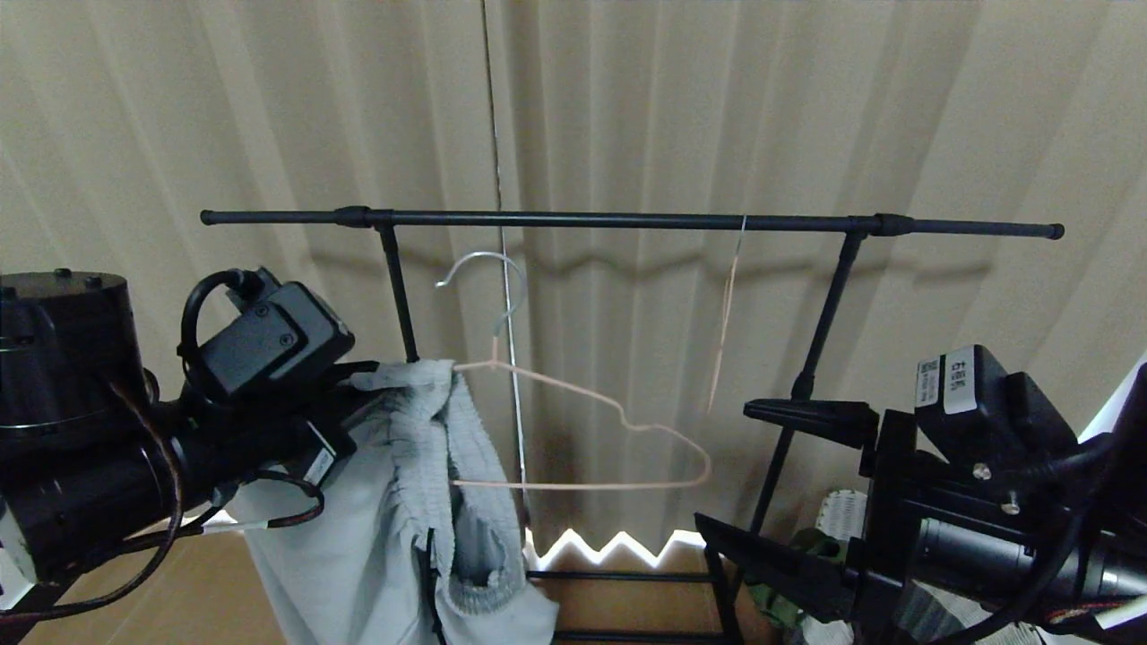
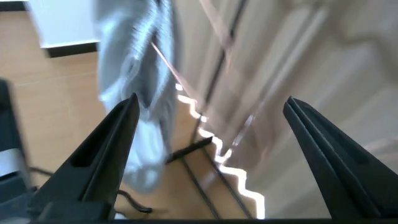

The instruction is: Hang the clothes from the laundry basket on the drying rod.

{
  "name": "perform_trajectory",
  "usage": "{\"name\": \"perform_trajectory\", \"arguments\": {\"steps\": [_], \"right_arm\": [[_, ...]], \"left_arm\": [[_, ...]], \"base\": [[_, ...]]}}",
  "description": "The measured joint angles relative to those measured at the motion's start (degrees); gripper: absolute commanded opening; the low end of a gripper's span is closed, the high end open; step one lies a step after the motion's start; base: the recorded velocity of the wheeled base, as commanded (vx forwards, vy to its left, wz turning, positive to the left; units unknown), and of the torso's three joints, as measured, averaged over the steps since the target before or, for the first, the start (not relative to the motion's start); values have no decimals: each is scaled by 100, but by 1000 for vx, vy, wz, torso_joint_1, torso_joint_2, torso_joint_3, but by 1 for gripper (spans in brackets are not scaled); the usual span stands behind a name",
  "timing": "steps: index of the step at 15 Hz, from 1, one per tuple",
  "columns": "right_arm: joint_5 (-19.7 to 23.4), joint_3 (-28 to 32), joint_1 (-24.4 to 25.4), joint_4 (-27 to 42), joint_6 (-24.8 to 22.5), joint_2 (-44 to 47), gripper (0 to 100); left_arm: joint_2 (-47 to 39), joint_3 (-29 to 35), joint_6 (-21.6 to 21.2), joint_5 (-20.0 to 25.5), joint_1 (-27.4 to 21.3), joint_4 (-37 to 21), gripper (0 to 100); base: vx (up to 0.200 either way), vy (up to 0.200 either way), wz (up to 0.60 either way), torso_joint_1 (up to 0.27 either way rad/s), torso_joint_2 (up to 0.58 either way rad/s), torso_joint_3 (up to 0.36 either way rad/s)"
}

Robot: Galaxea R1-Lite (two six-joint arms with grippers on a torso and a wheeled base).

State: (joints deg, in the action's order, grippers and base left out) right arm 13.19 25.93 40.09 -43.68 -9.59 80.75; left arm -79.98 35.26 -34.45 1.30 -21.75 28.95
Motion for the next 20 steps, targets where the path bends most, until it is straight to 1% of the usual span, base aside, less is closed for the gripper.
{"name": "perform_trajectory", "arguments": {"steps": [1, 2, 3, 4, 5, 6, 7, 8, 9, 11, 13, 14, 16, 20], "right_arm": [[-33, -5, -29, 5, -4, -11, 100], [-257, -7, -40, 38, -6, -11, 100], [-567, -13, -35, 82, 2, 17, 100], [-725, -13, 6, 85, 49, 91, 100], [-829, -13, 94, 88, 174, 185, 100], [-903, 6, 205, 63, 486, 296, 100], [-961, 28, 375, 20, 906, 417, 100], [-1048, 63, 535, -74, 1213, 557, 100], [-1136, 94, 651, -228, 1339, 706, 100], [-1276, 113, 739, -674, 1389, 1007, 100], [-1403, 111, 764, -1446, 1389, 1475, 100], [-1436, 108, 775, -1675, 1386, 1680, 100], [-1458, 138, 846, -1801, 1391, 2049, 100], [-1510, 205, 874, -1809, 1397, 2413, 100]], "left_arm": [[0, 13, 293, -258, -21, 0, 0], [0, 38, 651, -404, -93, 2, 0], [16, 62, 1240, -500, -250, 6, 0], [46, 85, 1612, -538, -438, 88, 0], [77, 110, 1787, -557, -579, 252, 0], [96, 112, 1872, -564, -669, 503, 0], [99, 116, 1935, -566, -719, 848, 0], [93, 121, 1963, -564, -749, 1019, 0], [83, 118, 1972, -562, -768, 1087, 0], [72, 115, 2038, -555, -818, 1209, 0], [66, 115, 2150, -546, -950, 1301, 0], [63, 115, 2159, -549, -997, 1312, 0], [60, 143, 2174, -549, -1078, 1325, 0], [71, 167, 2178, -551, -1137, 1334, 0]], "base": [[0, 0, 0, 0, 0, 0], [0, 0, 0, 0, 0, 0], [0, 0, 0, 0, 0, 0], [0, 0, 0, 0, 0, 0], [0, 0, 0, 0, 0, 0], [0, 0, 0, 0, 0, 0], [0, 0, 0, 0, 0, 0], [0, 0, 0, 0, 0, 0], [0, 0, 0, 0, 0, 0], [0, 0, 0, 0, 0, 0], [0, 0, 0, 0, 0, 0], [0, 0, 0, 0, 0, 0], [0, 0, 0, 0, 0, 0], [0, 0, 0, 0, 0, 0]]}}
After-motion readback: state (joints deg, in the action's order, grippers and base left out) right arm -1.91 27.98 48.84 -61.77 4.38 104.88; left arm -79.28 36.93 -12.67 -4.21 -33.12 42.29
